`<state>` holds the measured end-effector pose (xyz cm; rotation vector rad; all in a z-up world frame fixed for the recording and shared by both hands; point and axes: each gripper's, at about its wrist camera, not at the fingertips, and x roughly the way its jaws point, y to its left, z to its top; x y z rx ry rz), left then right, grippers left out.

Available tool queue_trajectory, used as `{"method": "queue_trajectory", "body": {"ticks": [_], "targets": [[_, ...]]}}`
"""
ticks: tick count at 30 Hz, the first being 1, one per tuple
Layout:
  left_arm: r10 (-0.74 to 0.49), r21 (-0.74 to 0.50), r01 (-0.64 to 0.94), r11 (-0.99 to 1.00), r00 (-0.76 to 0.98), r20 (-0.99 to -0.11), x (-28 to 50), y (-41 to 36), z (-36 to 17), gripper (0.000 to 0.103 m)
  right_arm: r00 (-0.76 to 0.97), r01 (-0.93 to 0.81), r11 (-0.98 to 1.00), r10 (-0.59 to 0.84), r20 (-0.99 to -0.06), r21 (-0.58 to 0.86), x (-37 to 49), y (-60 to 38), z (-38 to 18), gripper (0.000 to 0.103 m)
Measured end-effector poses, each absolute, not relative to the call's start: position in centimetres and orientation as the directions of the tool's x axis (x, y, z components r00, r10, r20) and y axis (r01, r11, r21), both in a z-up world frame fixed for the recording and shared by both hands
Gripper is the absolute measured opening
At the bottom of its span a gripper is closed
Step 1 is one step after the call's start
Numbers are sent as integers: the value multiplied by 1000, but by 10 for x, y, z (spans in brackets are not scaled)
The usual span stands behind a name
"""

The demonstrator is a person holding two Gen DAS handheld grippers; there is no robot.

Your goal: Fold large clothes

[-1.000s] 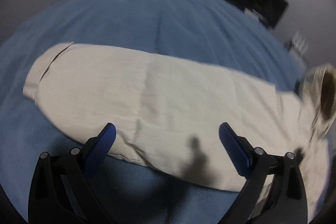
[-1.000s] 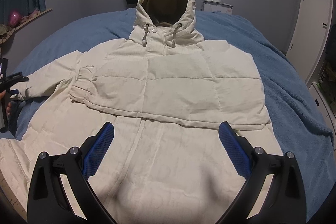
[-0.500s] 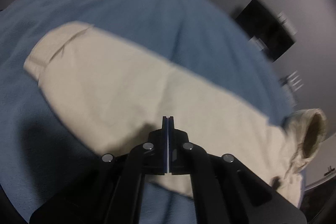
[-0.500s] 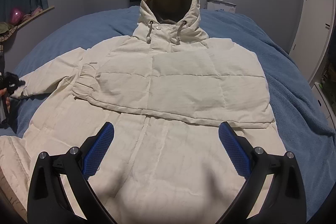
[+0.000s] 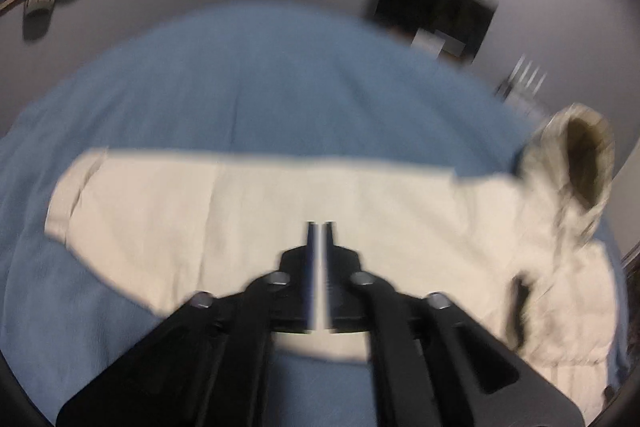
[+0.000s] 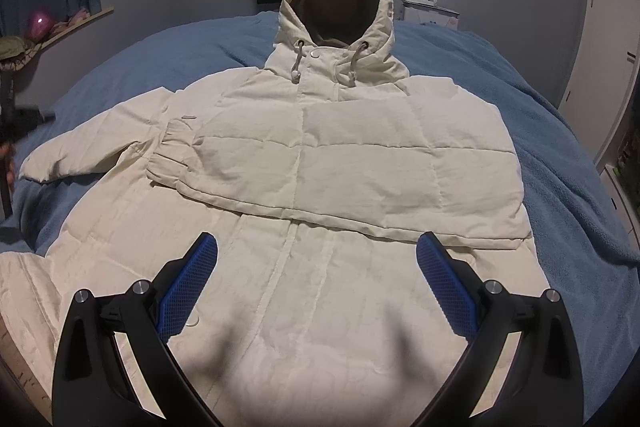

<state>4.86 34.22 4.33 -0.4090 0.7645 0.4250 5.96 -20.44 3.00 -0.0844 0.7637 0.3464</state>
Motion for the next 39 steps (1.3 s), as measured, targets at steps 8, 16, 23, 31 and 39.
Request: {"method": "queue_trajectory", "body": {"ticks": [8,16,23,31,39], "targets": [[206,-151,-638,755,450,-869,37,358,5,84,661,-333,941,278,-697,59,61,-206,27,96],[72,-349,-660,665,522,-850,35,393,-22,80,665,-338,940,274,-694,47,58,-205,28,96],[84,-471,-692,547,606,-791,17,426,-33,29,664,-339,940,275,-695,48,59,-205,28,96],[213,-423,-616,664,698,-683,12,404,25,6,661,-351,935,289,-693,55,58,-204,28,96],[217,-278,-399,873,831,-512,30,322,107,5,684,-347,935,307,-661,75,59,-213,40,96]]}}
